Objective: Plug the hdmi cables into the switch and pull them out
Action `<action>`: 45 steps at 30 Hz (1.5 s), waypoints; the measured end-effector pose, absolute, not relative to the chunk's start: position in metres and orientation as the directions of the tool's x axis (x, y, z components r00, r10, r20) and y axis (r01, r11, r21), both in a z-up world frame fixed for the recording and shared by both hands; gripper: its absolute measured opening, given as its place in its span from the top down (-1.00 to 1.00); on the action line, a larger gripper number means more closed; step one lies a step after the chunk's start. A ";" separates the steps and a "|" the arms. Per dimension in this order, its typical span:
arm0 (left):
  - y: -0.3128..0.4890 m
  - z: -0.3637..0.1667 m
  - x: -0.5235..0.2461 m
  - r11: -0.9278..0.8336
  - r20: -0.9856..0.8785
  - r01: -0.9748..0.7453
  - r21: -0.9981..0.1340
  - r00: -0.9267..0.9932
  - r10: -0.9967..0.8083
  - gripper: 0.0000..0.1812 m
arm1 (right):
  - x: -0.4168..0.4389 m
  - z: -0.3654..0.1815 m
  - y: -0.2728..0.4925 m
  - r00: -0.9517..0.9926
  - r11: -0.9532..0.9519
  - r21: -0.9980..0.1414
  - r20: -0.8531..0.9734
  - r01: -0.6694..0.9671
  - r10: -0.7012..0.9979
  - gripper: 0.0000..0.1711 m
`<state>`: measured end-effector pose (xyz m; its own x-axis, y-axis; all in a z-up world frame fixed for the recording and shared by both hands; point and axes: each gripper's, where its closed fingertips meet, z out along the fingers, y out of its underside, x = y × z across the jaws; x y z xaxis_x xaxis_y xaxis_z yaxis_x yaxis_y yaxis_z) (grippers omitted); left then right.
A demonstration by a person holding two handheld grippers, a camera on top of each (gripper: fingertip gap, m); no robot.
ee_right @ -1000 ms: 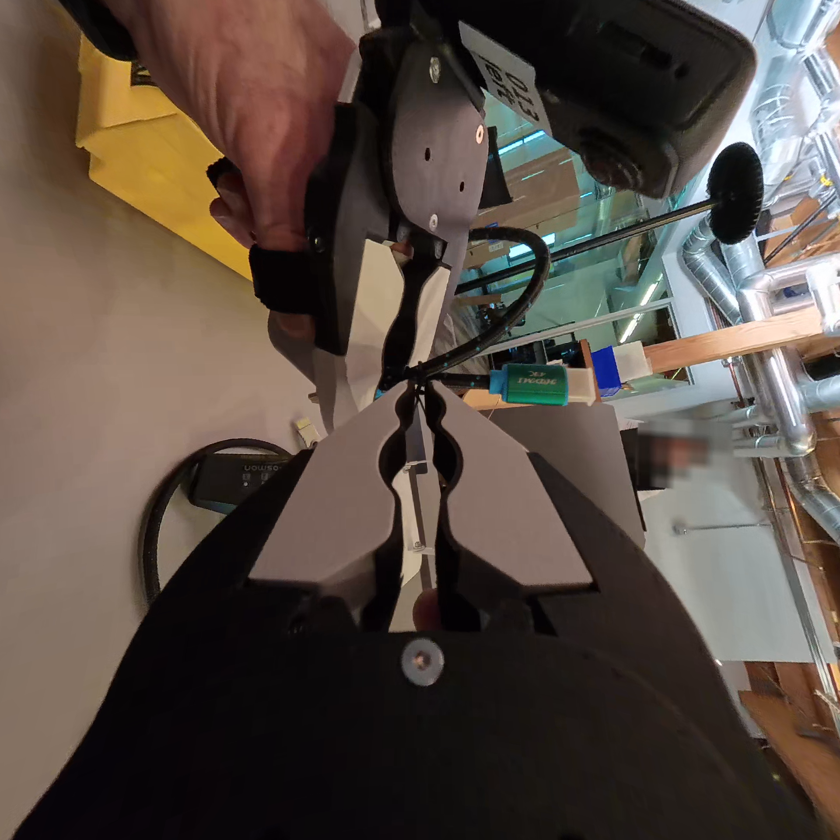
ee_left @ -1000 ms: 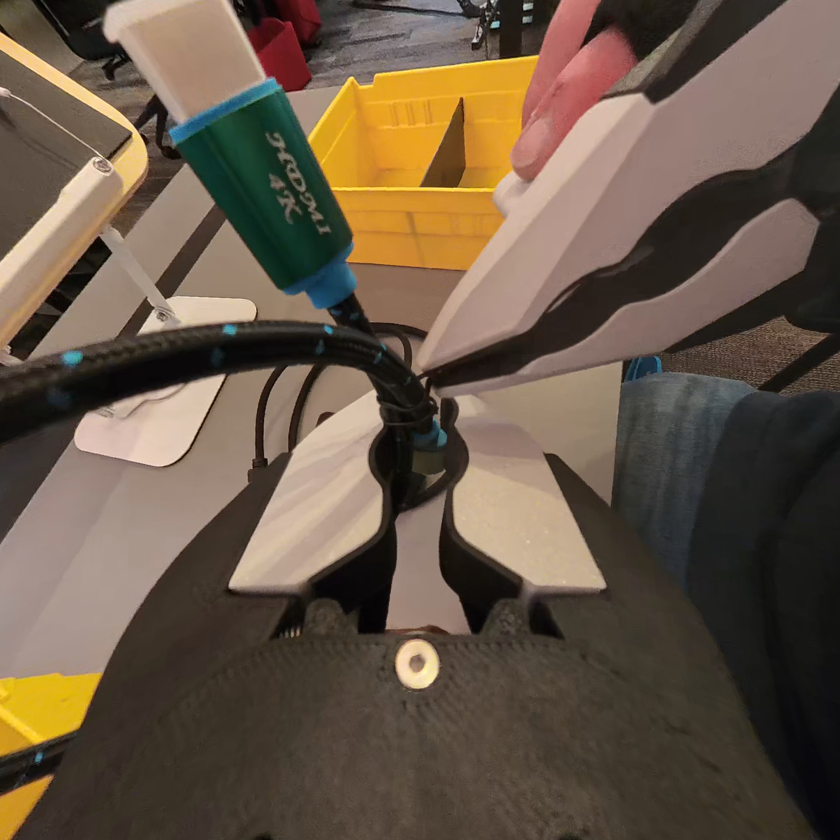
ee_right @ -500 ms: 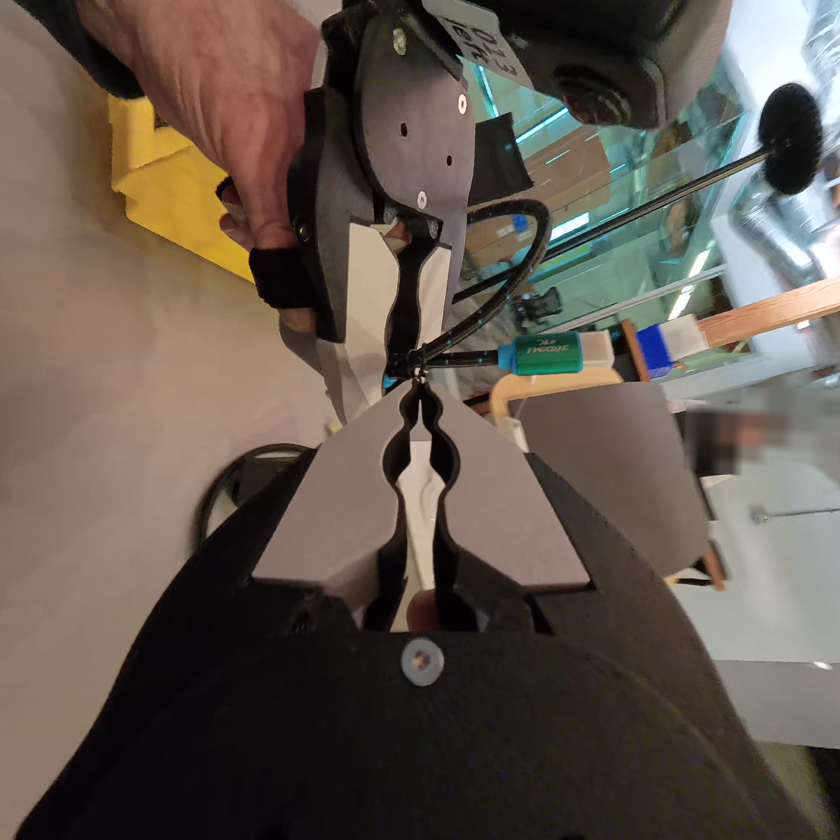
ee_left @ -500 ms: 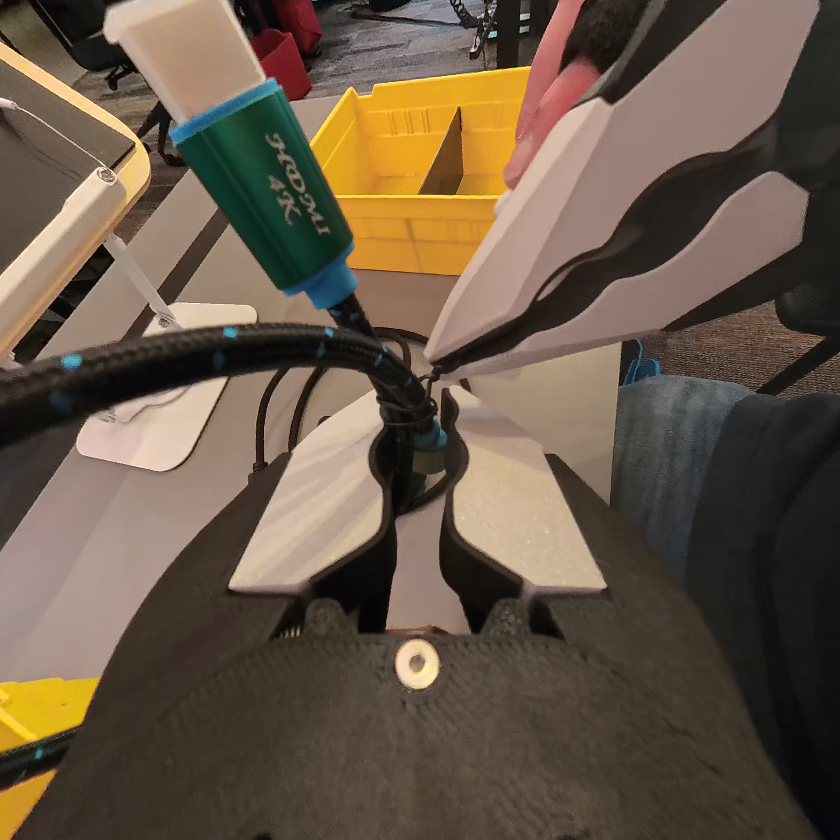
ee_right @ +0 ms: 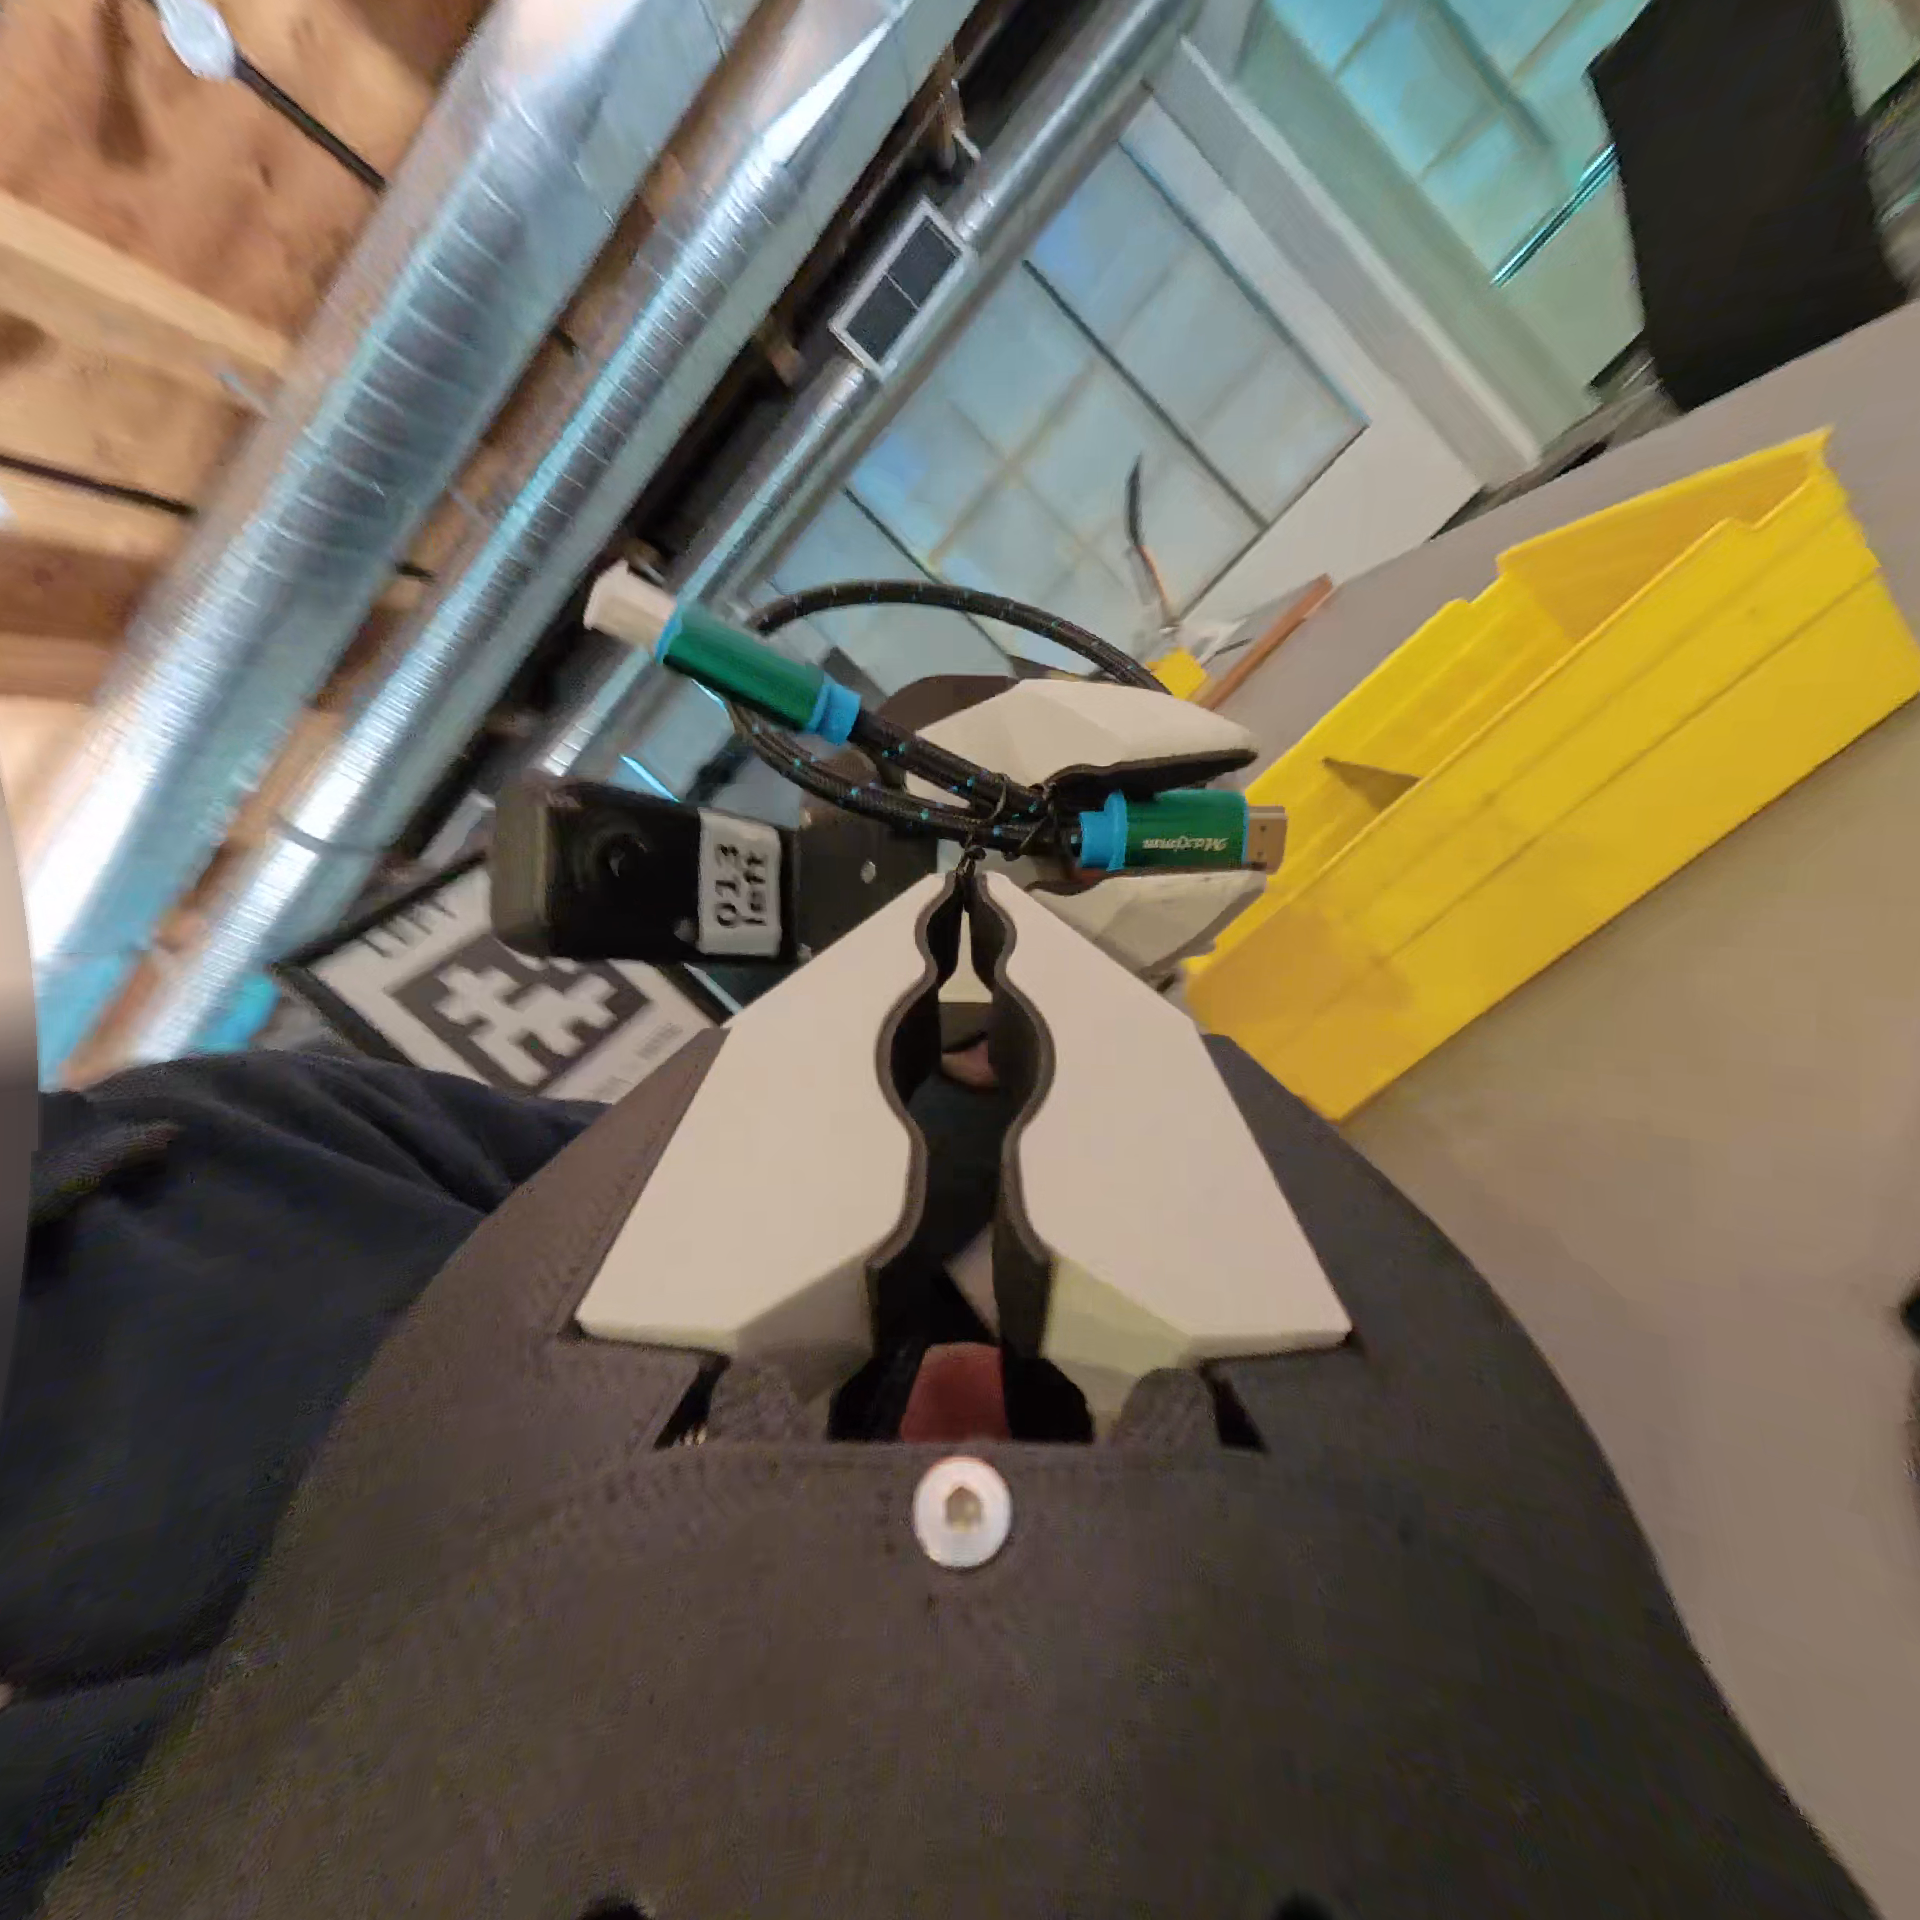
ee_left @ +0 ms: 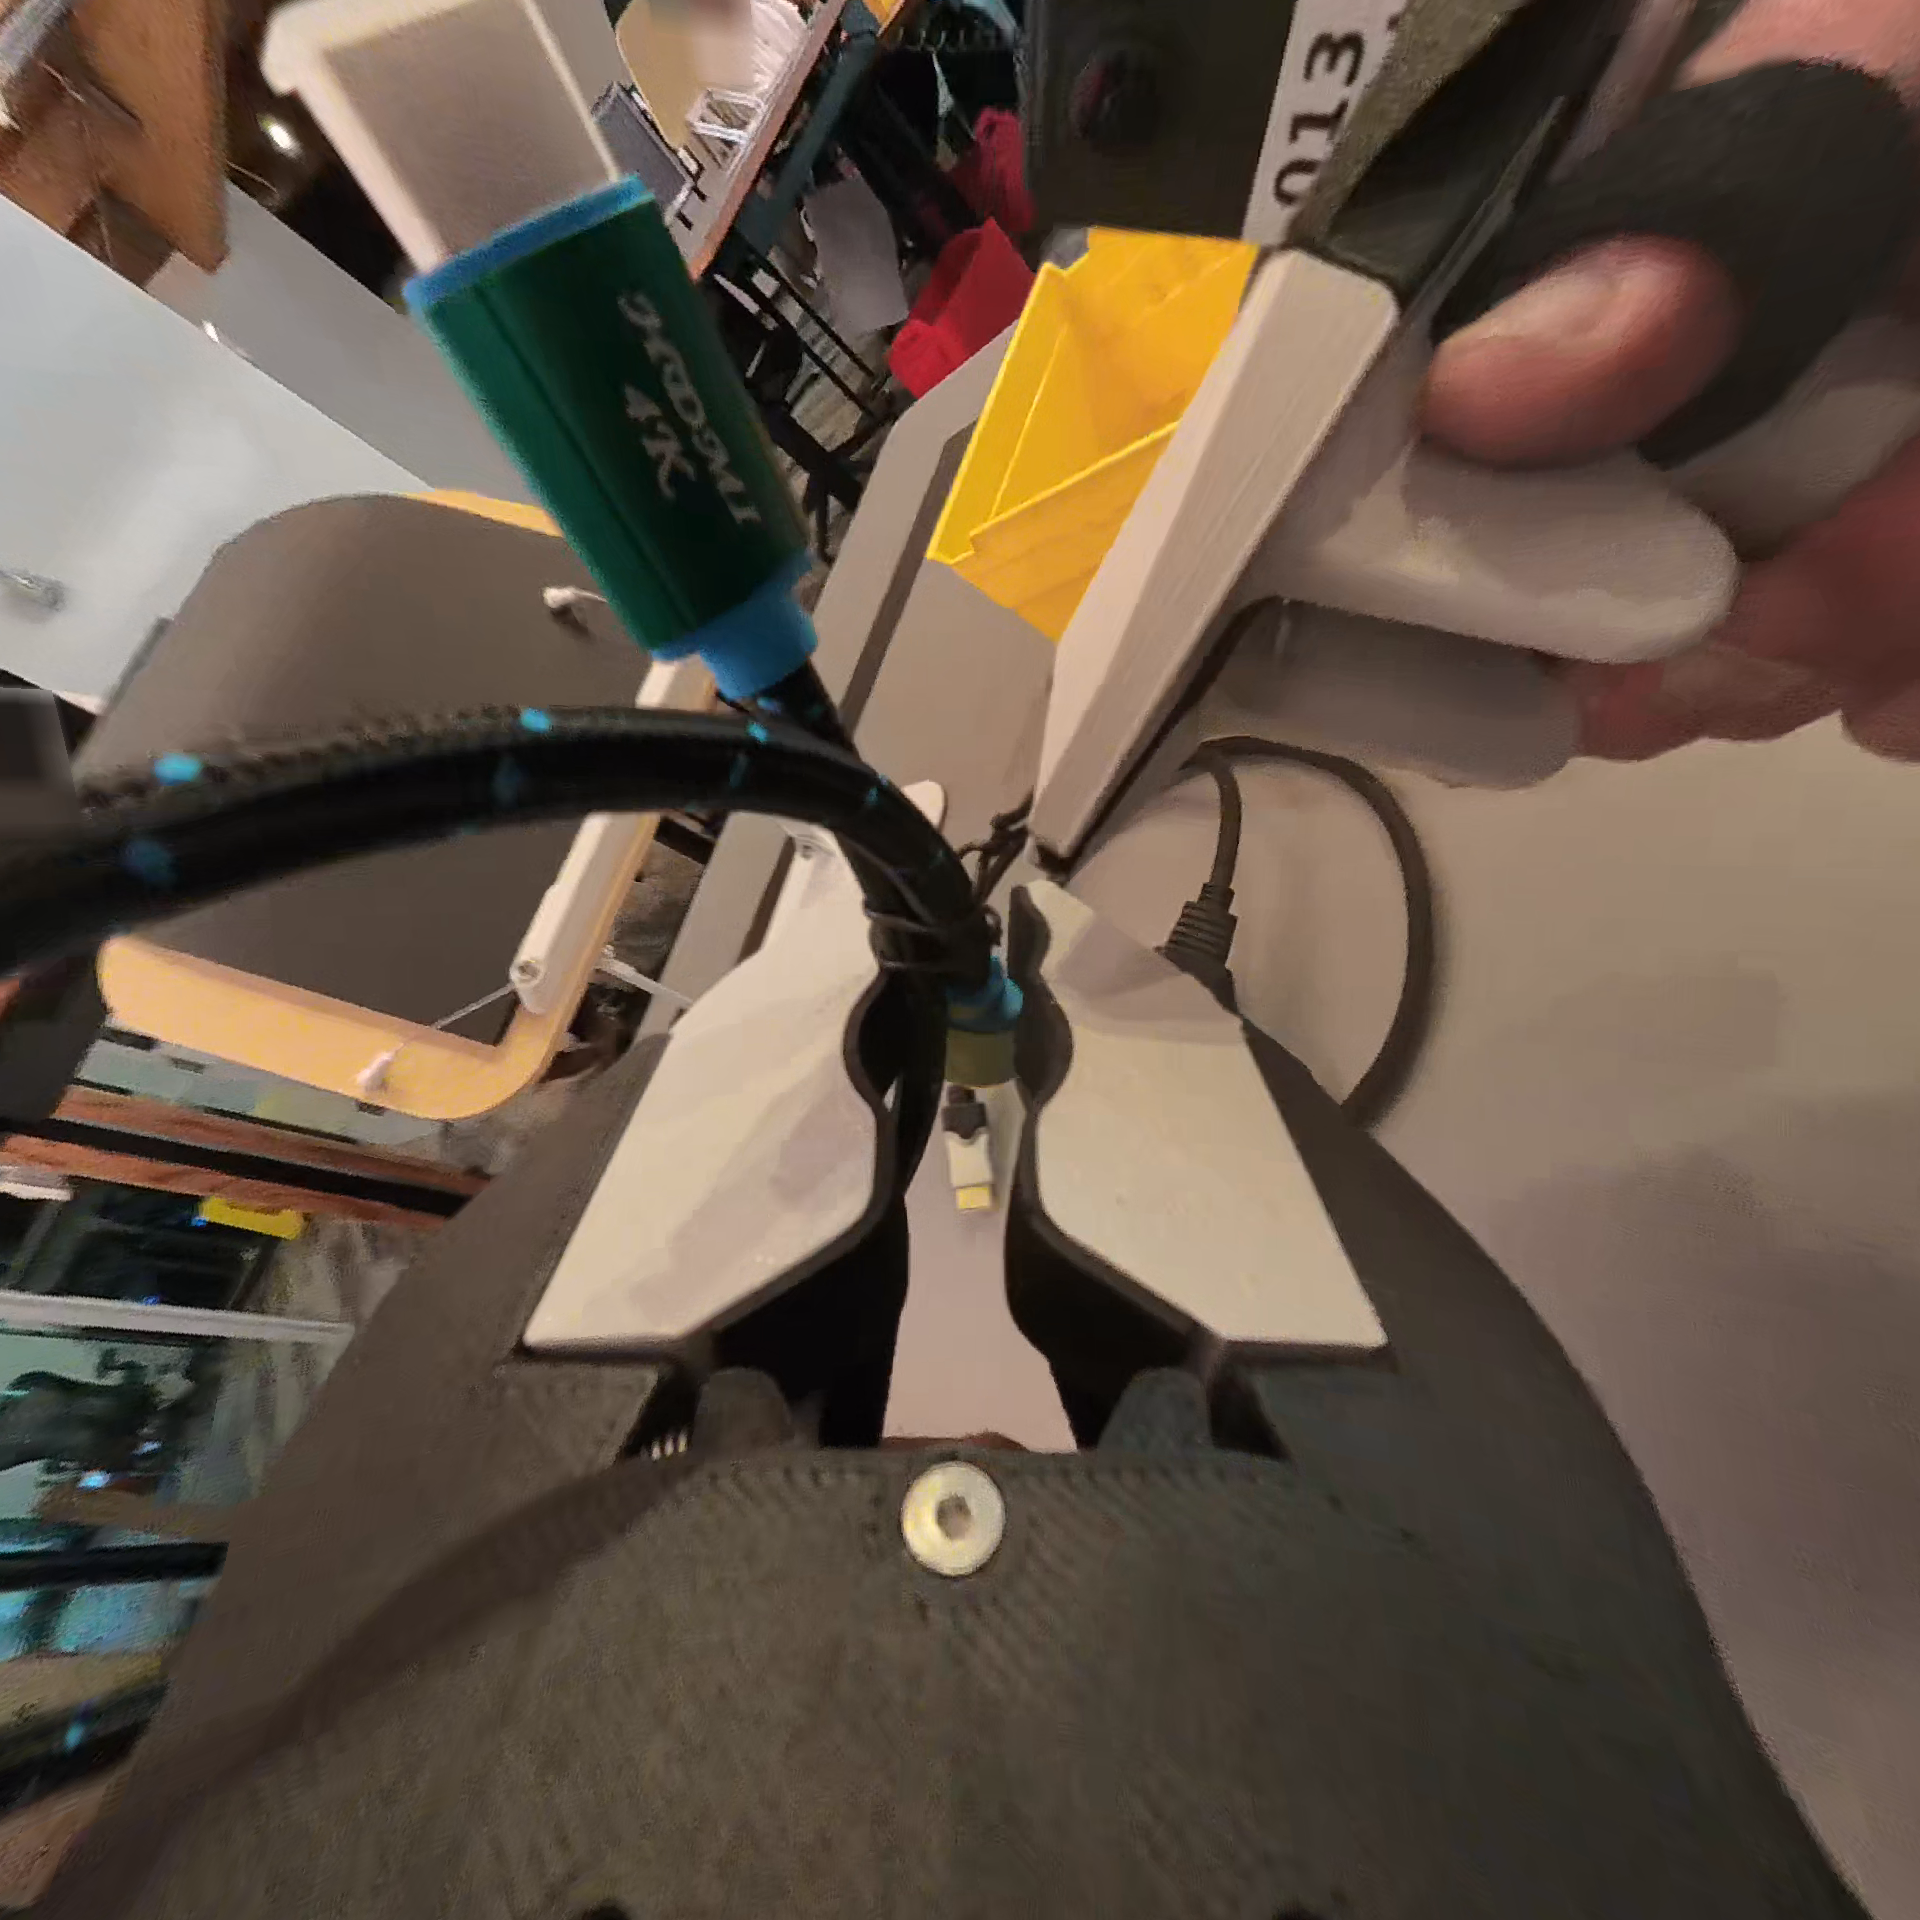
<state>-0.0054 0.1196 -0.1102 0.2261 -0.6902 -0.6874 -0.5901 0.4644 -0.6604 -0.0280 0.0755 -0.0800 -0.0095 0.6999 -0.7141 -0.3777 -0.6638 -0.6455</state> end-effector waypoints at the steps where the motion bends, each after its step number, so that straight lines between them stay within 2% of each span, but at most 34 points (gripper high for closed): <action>1: 0.120 -0.111 -0.006 0.451 -0.670 -0.585 -0.674 0.227 -0.707 0.80 | -0.030 -0.082 0.076 0.046 -0.618 -0.702 -0.673 -0.354 0.738 0.93; 3: 0.121 -0.115 -0.007 0.421 -0.633 -0.591 -0.688 0.207 -0.746 0.79 | -0.029 -0.080 0.079 0.197 -0.456 -0.846 -0.515 -0.276 0.834 0.80; 5: 0.120 -0.115 -0.007 0.382 -0.583 -0.577 -0.722 0.211 -0.785 0.80 | -0.023 -0.079 0.084 0.417 -0.166 -0.982 -0.188 -0.090 0.889 0.75; 6: 0.118 -0.117 -0.007 0.353 -0.545 -0.573 -0.740 0.203 -0.814 0.80 | -0.020 -0.077 0.086 0.488 -0.032 -0.999 -0.017 0.023 0.872 0.76; 8: 0.117 -0.117 -0.006 0.316 -0.498 -0.560 -0.766 0.205 -0.843 0.80 | -0.018 -0.077 0.090 0.535 0.187 -0.938 0.322 0.292 0.781 0.76; 11: 0.114 -0.121 -0.004 0.251 -0.417 -0.555 -0.793 0.195 -0.888 0.80 | -0.023 -0.084 0.086 0.396 0.420 -0.679 0.711 0.602 0.581 0.78; 13: 0.111 -0.122 -0.003 0.209 -0.363 -0.548 -0.810 0.189 -0.912 0.81 | -0.025 -0.085 0.087 0.332 0.468 -0.550 0.817 0.692 0.471 0.82; 17: 0.109 -0.122 -0.003 0.173 -0.318 -0.543 -0.822 0.184 -0.930 0.81 | -0.027 -0.085 0.089 0.263 0.495 -0.409 0.903 0.766 0.340 0.84; 22: 0.107 -0.124 -0.001 0.160 -0.300 -0.545 -0.823 0.178 -0.937 0.80 | -0.024 -0.082 0.090 0.262 0.488 -0.390 0.914 0.781 0.310 0.97; 24: 0.106 -0.124 -0.001 0.163 -0.300 -0.544 -0.823 0.172 -0.938 0.80 | -0.024 -0.082 0.089 0.284 0.479 -0.431 0.893 0.765 0.349 0.99; 27: 0.108 -0.122 -0.001 0.192 -0.340 -0.543 -0.817 0.186 -0.922 0.80 | -0.023 -0.081 0.089 0.408 0.410 -0.629 0.759 0.660 0.507 1.00; 30: 0.111 -0.117 -0.002 0.262 -0.433 -0.553 -0.791 0.204 -0.878 0.81 | -0.023 -0.076 0.086 0.558 0.176 -0.926 0.346 0.335 0.755 1.00; 32: 0.114 -0.112 -0.002 0.324 -0.510 -0.561 -0.761 0.211 -0.834 0.80 | -0.023 -0.074 0.084 0.528 -0.071 -0.996 -0.033 0.052 0.849 1.00; 33: 0.115 -0.110 -0.003 0.355 -0.550 -0.566 -0.744 0.218 -0.807 0.80 | -0.024 -0.076 0.082 0.462 -0.218 -0.973 -0.230 -0.081 0.857 1.00; 34: 0.117 -0.109 -0.003 0.391 -0.598 -0.575 -0.719 0.225 -0.769 0.80 | -0.023 -0.076 0.081 0.361 -0.372 -0.901 -0.430 -0.221 0.827 1.00; 36: 0.120 -0.110 -0.004 0.451 -0.682 -0.600 -0.661 0.228 -0.695 0.81 | -0.022 -0.083 0.081 0.126 -0.607 -0.685 -0.699 -0.404 0.704 1.00; 38: 0.124 -0.111 -0.005 0.522 -0.776 -0.623 -0.582 0.232 -0.587 0.80 | -0.024 -0.089 0.077 0.003 -0.688 -0.557 -0.778 -0.465 0.628 1.00; 42: 0.122 -0.103 -0.007 0.627 -0.881 -0.628 -0.460 0.237 -0.409 0.80 | -0.030 -0.089 0.067 -0.145 -0.755 -0.414 -0.823 -0.507 0.549 1.00; 44: 0.121 -0.103 -0.007 0.635 -0.881 -0.619 -0.462 0.234 -0.412 0.80 | -0.031 -0.092 0.067 -0.147 -0.749 -0.418 -0.818 -0.514 0.557 1.00; 45: 0.123 -0.106 -0.008 0.621 -0.874 -0.628 -0.469 0.229 -0.428 0.80 | -0.031 -0.094 0.070 -0.074 -0.712 -0.488 -0.798 -0.504 0.599 1.00</action>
<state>-0.0078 0.1234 -0.1055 0.2292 -0.4284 -0.8740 -0.6284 0.6206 -0.4690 -0.0314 0.0696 -0.0945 -0.0736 0.5986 -0.7976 -0.5045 -0.7123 -0.4880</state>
